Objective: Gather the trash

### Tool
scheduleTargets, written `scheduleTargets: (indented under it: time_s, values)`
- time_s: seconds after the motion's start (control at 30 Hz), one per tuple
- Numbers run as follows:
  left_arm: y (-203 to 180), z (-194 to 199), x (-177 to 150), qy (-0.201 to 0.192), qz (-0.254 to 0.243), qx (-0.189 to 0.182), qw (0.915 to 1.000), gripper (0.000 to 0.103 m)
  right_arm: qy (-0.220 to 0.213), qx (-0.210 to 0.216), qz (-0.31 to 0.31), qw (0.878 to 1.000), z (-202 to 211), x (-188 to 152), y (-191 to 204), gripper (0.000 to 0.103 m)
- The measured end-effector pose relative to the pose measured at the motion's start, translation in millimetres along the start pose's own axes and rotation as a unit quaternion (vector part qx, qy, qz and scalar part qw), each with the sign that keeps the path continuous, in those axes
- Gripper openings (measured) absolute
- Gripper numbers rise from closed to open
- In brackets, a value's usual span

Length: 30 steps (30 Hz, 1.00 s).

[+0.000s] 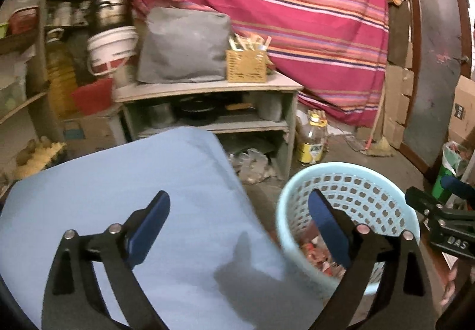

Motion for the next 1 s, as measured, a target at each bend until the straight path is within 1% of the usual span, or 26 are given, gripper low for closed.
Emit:
scheduleTargets:
  time_s: [0.07,0.13,0.27,0.37,0.43,0.53,0.63,0.7,0.77,0.9,0.97,1.0]
  values:
    - [13,15,-3,-0.009,0.008,0.007,0.9999,0.098,-0.001,0.016,-0.003,1.000,8,-4,13,0.098]
    - [28,35,-6,-0.020,0.015,0.014,0.9996,0.098,-0.005,0.024,0.000,1.000,18,-10,26,0.099]
    - [59,74,-17,-0.037,0.014,0.045,0.9982,0.099,-0.016,0.038,0.015,0.999,38,-20,52,0.099]
    - [83,104,-34,-0.046,0.014,0.073,0.9962,0.099,-0.022,0.035,0.031,0.999,56,-31,70,0.099]
    - [99,124,-49,-0.045,0.016,0.088,0.9950,0.099,-0.026,0.047,0.031,0.998,71,-42,88,0.099]
    - [120,147,-71,-0.040,0.036,0.097,0.9938,0.099,-0.026,0.070,0.036,0.997,88,-57,113,0.099]
    - [139,166,-90,-0.037,0.048,0.100,0.9931,0.099,-0.031,0.081,0.051,0.995,102,-74,139,0.099]
    - [150,177,-102,-0.042,0.049,0.111,0.9918,0.099,-0.037,0.087,0.055,0.994,110,-88,154,0.099]
    - [166,189,-120,-0.046,0.050,0.134,0.9886,0.099,-0.039,0.095,0.060,0.993,115,-101,167,0.099]
    - [189,203,-148,-0.042,0.063,0.158,0.9846,0.099,-0.044,0.113,0.070,0.990,123,-125,192,0.099]
    - [200,211,-159,-0.044,0.074,0.172,0.9814,0.099,-0.057,0.122,0.071,0.988,130,-128,200,0.099]
    - [206,216,-164,-0.051,0.079,0.183,0.9786,0.099,-0.069,0.124,0.074,0.987,135,-129,205,0.099]
Point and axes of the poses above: each gripper's, at about its wrist camera, not at the fingertips, and z roughly against the way its jaws point, y to its left, x to its top, the point moved 6 cm from there along -z, roughly the way its jaws point, and after that the axes turned 3 degrees about z, right-handed, at the moved point
